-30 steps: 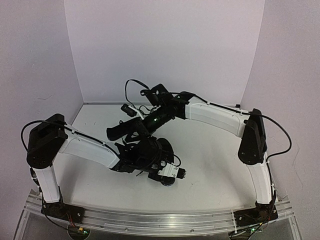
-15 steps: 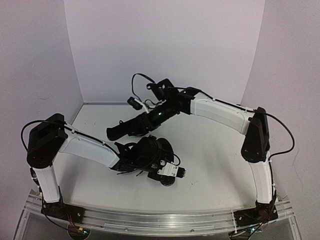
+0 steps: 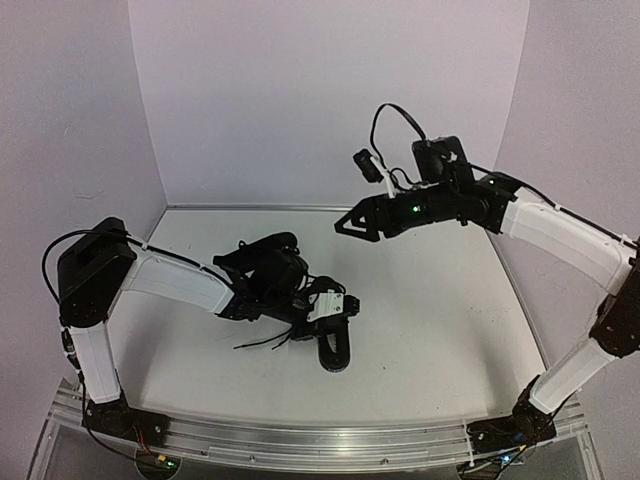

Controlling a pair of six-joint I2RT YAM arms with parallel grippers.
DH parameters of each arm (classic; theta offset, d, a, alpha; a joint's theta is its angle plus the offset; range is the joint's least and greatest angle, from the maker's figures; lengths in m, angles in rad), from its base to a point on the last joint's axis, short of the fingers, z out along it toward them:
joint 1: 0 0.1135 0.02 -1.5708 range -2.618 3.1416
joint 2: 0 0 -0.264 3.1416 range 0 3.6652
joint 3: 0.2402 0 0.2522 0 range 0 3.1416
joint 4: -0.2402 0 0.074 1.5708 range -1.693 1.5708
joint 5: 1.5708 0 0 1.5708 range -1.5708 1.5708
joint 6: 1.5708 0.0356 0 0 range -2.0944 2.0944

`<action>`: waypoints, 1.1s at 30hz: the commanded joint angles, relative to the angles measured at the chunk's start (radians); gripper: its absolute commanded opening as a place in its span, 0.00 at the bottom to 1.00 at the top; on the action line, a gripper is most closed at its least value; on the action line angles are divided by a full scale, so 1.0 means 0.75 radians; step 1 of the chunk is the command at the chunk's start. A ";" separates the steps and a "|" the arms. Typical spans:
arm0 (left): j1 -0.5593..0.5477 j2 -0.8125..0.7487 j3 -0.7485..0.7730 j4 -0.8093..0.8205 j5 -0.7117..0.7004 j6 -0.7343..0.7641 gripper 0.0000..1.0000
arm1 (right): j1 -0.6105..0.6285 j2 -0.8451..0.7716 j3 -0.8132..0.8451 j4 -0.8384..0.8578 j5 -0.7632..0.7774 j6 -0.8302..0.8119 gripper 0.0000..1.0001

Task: Tie the shoes

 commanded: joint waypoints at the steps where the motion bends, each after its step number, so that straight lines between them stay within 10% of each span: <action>1: 0.081 0.001 0.008 0.153 0.165 -0.309 0.00 | 0.002 -0.116 -0.179 0.081 0.135 0.031 0.61; 12: 0.179 0.038 0.018 0.348 0.259 -0.718 0.00 | 0.002 -0.162 -0.315 0.084 0.142 0.074 0.58; 33: 0.230 0.048 -0.059 0.424 0.173 -0.907 0.09 | 0.002 -0.147 -0.444 0.115 0.149 0.096 0.47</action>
